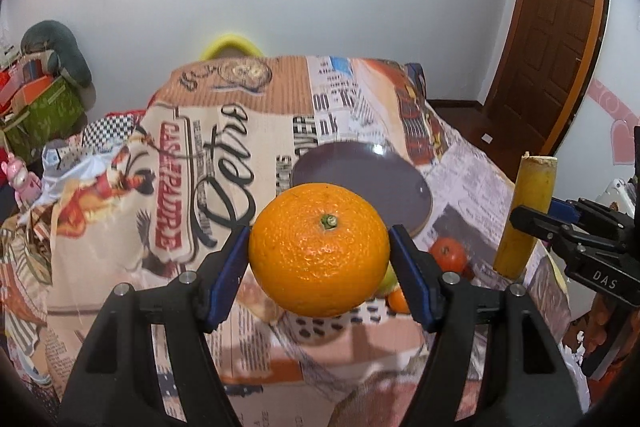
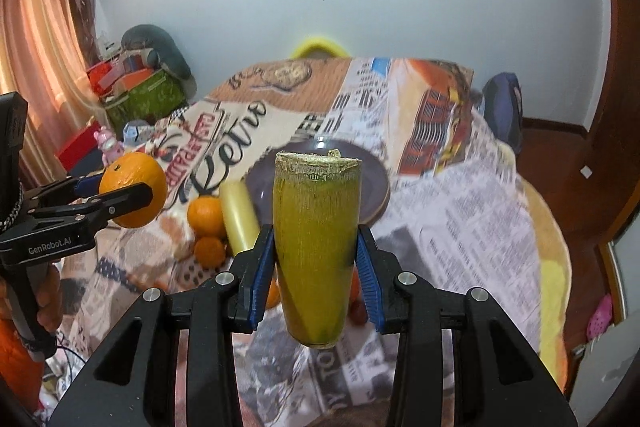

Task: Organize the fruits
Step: 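Lift the zucchini with the right tool while the left tool lifts the orange toward the grey plate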

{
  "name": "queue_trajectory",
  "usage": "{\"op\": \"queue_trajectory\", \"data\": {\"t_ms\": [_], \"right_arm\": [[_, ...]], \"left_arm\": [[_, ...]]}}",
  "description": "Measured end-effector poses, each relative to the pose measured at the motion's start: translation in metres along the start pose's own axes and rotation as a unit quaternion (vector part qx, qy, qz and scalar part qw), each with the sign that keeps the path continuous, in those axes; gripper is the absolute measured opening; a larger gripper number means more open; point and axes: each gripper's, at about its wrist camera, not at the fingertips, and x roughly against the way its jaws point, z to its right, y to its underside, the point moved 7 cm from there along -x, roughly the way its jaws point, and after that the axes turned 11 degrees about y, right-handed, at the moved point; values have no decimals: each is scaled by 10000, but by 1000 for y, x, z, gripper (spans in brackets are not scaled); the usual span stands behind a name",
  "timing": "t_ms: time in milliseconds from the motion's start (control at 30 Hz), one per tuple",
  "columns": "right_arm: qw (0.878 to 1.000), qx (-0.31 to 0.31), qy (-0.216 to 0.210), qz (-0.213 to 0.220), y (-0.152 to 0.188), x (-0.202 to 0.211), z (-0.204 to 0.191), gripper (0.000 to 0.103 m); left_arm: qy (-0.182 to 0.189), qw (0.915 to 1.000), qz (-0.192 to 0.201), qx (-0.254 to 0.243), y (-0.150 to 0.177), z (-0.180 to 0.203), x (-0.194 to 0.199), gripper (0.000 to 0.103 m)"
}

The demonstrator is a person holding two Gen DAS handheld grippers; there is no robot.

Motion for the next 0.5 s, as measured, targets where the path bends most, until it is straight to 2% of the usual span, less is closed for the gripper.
{"op": "queue_trajectory", "data": {"t_ms": [267, 500], "right_arm": [[9996, -14, 92, 260, -26, -5, 8, 36], [9993, 43, 184, 320, -40, -24, 14, 36]], "left_arm": [[-41, 9996, 225, -136, -34, 3, -9, 69], [84, 9998, 203, -28, -55, -1, -31, 69]]}}
